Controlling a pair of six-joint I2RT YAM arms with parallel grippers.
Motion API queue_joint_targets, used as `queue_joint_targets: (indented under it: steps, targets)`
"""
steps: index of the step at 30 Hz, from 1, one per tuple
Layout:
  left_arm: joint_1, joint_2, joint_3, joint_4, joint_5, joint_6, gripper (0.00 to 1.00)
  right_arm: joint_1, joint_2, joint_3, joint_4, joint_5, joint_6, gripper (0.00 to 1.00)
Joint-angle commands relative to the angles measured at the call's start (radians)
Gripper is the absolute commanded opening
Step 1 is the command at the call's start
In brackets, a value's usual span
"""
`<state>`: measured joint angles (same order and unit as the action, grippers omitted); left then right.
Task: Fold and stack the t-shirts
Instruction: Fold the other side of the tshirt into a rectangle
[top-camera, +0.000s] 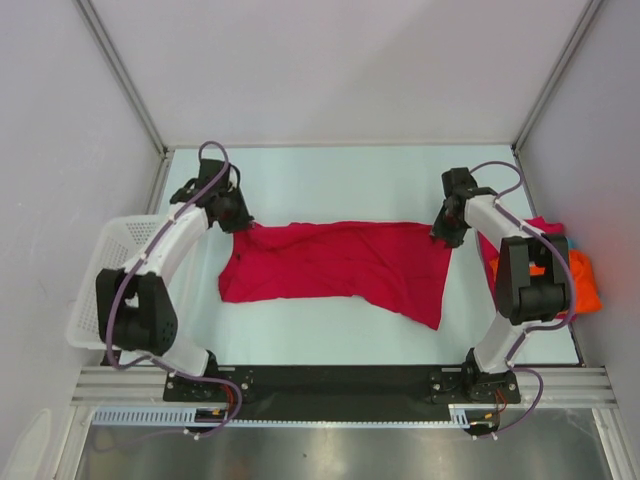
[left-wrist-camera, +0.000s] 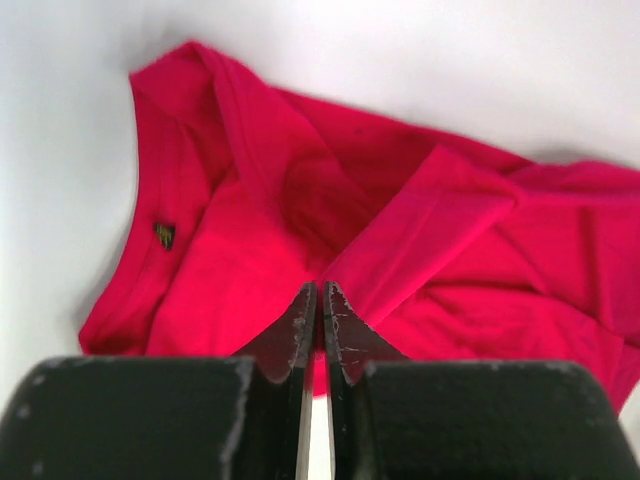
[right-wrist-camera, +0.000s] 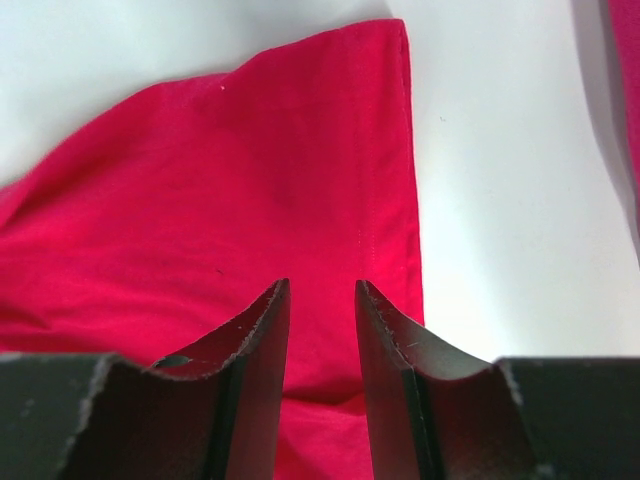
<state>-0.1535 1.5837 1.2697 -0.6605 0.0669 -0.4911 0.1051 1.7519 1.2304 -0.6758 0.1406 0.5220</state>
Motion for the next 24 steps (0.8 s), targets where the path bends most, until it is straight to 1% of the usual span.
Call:
queue_joint_targets:
  steps: [1, 4, 7, 11, 13, 14, 15, 18, 21, 24]
  targets:
    - [0.008, -0.210, -0.114, 0.021, 0.046, 0.026, 0.10, 0.001, -0.060, 0.001, 0.002, 0.001, -0.016, 0.38]
    - [0.006, -0.312, -0.246, 0.025, 0.065, 0.000, 0.10, 0.002, -0.061, 0.007, -0.001, -0.004, -0.016, 0.38]
    - [0.006, -0.387, -0.338, 0.022, 0.070, -0.024, 0.11, 0.004, -0.061, 0.015, -0.004, -0.006, -0.014, 0.38]
    - [0.005, -0.435, -0.404, 0.024, 0.067, -0.040, 0.13, 0.008, -0.057, 0.029, -0.010, -0.010, -0.016, 0.38]
    - [0.005, -0.432, -0.415, 0.021, 0.059, -0.041, 0.25, 0.011, -0.055, 0.041, -0.018, -0.012, -0.016, 0.38]
    - [0.005, -0.427, -0.418, 0.021, 0.057, -0.044, 0.39, 0.015, -0.055, 0.046, -0.021, -0.012, -0.016, 0.39]
    - [0.006, -0.421, -0.417, 0.018, 0.057, -0.044, 0.44, 0.013, -0.055, 0.047, -0.025, -0.010, -0.017, 0.39]
    - [0.005, -0.406, -0.411, 0.024, 0.060, -0.046, 0.51, 0.013, -0.061, 0.060, -0.036, 0.002, -0.020, 0.40]
    - [0.005, -0.395, -0.409, 0.048, 0.059, -0.050, 0.52, 0.002, -0.060, 0.080, -0.042, 0.008, -0.020, 0.41]
    - [0.005, -0.357, -0.403, 0.114, 0.083, -0.060, 0.53, -0.013, -0.037, 0.099, -0.036, -0.004, -0.011, 0.41]
